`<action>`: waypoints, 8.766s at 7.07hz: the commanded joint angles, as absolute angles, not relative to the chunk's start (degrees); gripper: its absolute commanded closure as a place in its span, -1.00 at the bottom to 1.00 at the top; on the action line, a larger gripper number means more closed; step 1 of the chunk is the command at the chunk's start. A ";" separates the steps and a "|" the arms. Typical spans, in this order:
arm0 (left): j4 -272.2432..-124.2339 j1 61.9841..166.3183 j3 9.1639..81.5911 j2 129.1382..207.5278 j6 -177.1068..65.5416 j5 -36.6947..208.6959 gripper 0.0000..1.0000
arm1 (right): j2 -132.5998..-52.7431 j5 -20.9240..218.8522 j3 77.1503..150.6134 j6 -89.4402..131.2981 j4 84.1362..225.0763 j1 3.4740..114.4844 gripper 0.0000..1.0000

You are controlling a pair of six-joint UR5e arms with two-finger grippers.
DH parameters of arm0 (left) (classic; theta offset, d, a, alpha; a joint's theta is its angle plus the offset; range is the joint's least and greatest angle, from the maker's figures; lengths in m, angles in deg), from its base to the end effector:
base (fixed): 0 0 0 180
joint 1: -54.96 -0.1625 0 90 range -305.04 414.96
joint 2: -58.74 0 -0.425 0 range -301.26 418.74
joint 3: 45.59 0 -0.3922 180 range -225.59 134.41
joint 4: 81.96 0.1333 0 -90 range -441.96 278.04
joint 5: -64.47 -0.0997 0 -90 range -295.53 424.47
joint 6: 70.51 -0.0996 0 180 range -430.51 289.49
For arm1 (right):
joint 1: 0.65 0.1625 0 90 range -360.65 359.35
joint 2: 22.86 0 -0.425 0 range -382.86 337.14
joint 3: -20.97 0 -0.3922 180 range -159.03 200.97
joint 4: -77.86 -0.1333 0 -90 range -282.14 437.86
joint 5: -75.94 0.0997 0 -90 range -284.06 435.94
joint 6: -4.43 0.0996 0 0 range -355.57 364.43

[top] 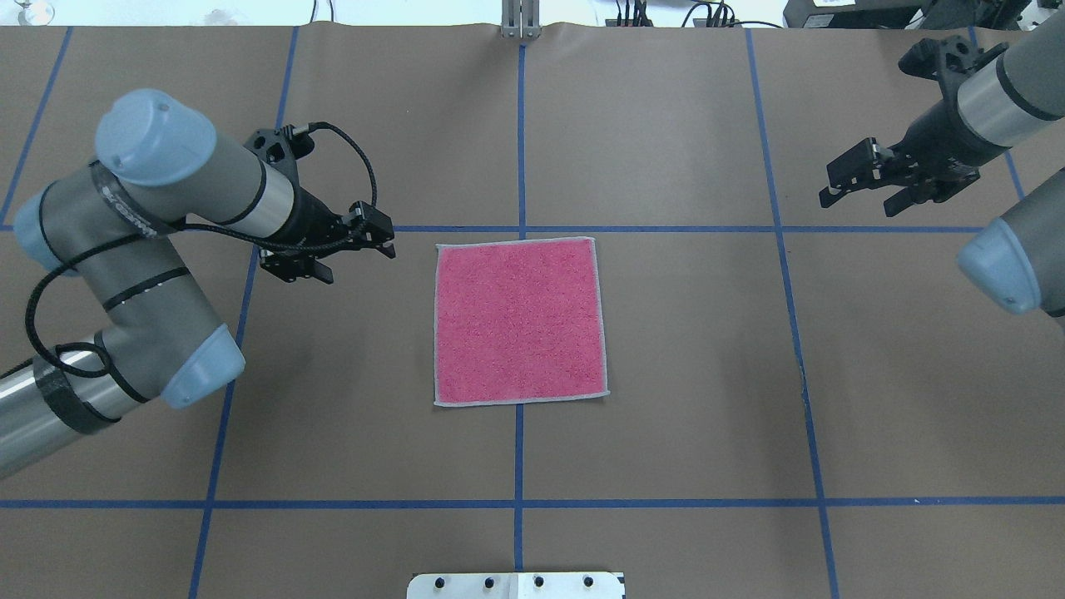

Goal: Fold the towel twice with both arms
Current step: 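Move the left gripper to the towel edge nearest it while the right gripper approaches, then grasp the pink towel's near corner with the left gripper, then lower the right gripper onto the towel's opposite corner and grasp it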

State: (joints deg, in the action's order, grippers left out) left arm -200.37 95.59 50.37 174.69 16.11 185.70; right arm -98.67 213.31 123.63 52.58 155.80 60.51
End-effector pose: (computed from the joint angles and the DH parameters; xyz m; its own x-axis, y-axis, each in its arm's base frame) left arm 0.4343 -0.4802 0.2929 0.3878 -0.2663 -0.8824 0.1924 0.9596 -0.2051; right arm -0.2243 -0.5318 0.3873 0.5267 0.0197 0.8498 -0.0254 0.9996 -0.0074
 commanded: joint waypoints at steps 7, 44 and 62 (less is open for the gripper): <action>-205.45 80.01 50.39 175.02 27.05 173.28 -0.97 | -98.01 211.38 122.67 68.76 143.07 51.64 -0.99; -205.01 79.13 49.15 177.39 31.62 173.45 1.00 | -87.11 186.51 115.64 96.71 137.54 27.13 -0.88; -205.45 79.13 49.24 177.30 31.62 173.54 1.00 | -88.25 187.56 116.07 96.80 137.45 24.57 -0.54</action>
State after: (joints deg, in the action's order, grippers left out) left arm -205.43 79.12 49.18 177.30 31.62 173.54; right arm -88.23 187.55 116.04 96.73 137.45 24.63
